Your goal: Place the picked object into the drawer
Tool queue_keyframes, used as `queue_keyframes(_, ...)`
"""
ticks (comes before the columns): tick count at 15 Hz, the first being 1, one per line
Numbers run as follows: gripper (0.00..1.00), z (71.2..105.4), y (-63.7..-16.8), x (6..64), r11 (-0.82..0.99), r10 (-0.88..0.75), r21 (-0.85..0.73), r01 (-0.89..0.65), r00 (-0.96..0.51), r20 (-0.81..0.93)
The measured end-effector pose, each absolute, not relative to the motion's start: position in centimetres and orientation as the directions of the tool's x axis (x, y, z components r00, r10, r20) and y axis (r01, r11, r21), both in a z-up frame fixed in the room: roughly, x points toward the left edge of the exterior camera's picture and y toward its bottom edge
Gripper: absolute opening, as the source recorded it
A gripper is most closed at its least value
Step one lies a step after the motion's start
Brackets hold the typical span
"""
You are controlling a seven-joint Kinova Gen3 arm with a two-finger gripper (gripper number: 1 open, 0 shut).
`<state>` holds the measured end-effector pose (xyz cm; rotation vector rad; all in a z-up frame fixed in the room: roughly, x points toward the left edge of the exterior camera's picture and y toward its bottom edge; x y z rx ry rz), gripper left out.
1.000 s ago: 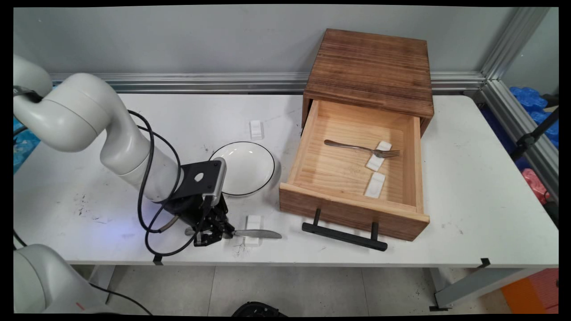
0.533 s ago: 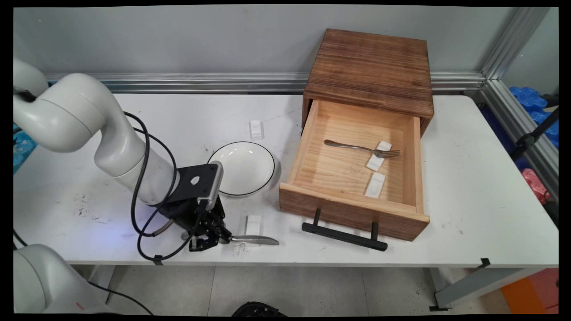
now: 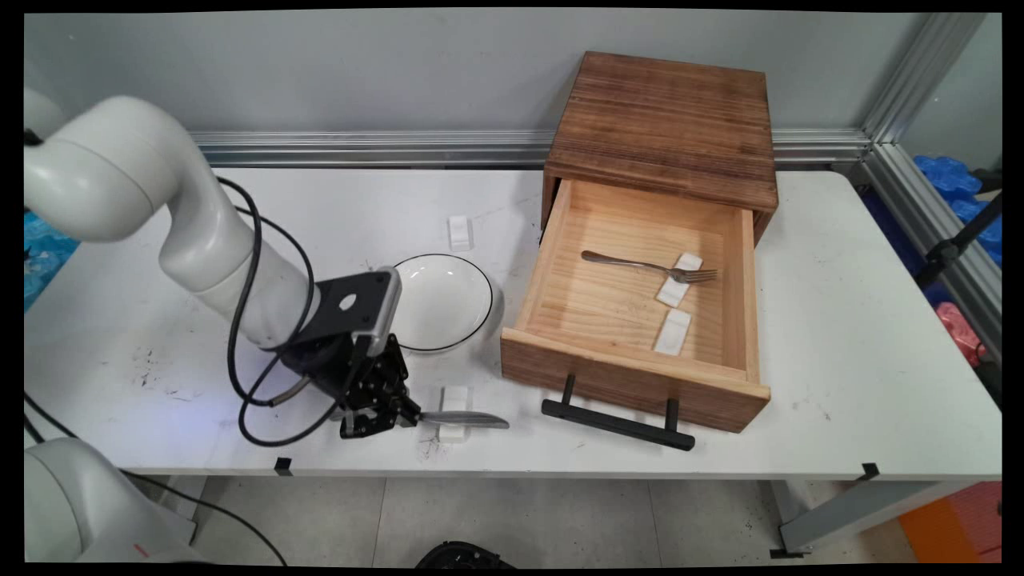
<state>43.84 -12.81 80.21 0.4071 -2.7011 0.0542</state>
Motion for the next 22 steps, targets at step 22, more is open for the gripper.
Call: queue_keyframes(22,0.00,94.8,-22.2,41.5,0.986,-0.158,0.041,-0.161,-0.825,0.542)
